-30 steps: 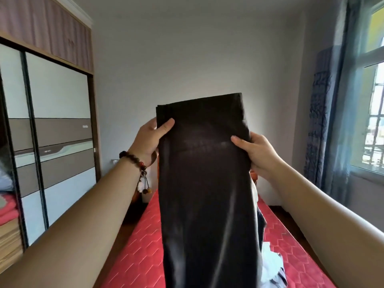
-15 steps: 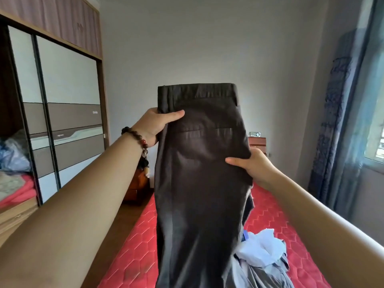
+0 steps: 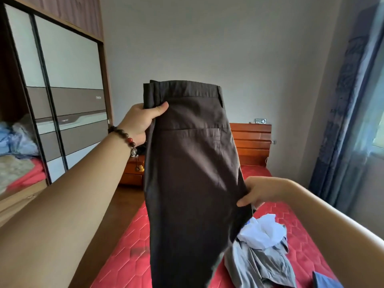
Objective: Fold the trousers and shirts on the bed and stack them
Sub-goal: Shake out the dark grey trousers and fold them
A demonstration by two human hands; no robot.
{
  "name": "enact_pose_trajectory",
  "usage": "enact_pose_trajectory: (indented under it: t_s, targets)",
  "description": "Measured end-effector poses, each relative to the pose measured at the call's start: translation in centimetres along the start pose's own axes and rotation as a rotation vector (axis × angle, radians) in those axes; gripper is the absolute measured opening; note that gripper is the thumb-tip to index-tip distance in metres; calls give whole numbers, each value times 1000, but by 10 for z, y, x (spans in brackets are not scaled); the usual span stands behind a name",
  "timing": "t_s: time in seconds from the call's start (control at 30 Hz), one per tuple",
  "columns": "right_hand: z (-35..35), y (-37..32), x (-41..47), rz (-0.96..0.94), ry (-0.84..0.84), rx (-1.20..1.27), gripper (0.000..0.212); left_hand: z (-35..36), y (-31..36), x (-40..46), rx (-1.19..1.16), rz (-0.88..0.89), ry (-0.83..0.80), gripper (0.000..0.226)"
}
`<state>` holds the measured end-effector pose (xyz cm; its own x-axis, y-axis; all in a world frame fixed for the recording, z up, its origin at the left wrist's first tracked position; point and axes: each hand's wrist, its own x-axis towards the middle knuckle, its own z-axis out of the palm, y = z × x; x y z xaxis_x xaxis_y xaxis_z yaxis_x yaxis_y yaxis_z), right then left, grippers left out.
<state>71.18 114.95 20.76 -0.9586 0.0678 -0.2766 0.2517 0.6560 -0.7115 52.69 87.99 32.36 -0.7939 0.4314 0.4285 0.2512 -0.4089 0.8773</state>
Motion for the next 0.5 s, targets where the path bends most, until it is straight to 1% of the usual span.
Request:
enact_pose_trajectory:
  t_s: [0.03,0.07,0.13,0.17,0.2,0.27,0.33,0.43,0.5]
  targets:
    - [-5,-16,-5,-76,-14,58,32,-2,3,-2,-19,-7,-11,11]
    - [-10,-33,-9,-186,11,206,36,-3,5,-3,-16,-10,-22,15]
    - [-20,-70,-13,-393,93,581,43,-5,11,-4,15,-17,-43,21]
    - [-24,-87,-13,-470,143,698,43,-5,14,-5,28,-21,-50,21]
    - [-27,-102,-11,-512,215,755,42,-6,15,-5,38,-23,-54,20]
    - [-32,-123,-2,-527,351,778,38,-9,17,-5,58,-18,-46,16]
    - [-33,-134,7,-524,414,777,34,-15,16,-5,100,13,-17,16]
    - [-34,-138,23,-554,425,803,26,-27,13,-1,182,95,52,21]
    - [-33,-139,38,-562,417,847,28,-36,7,5,254,134,115,25]
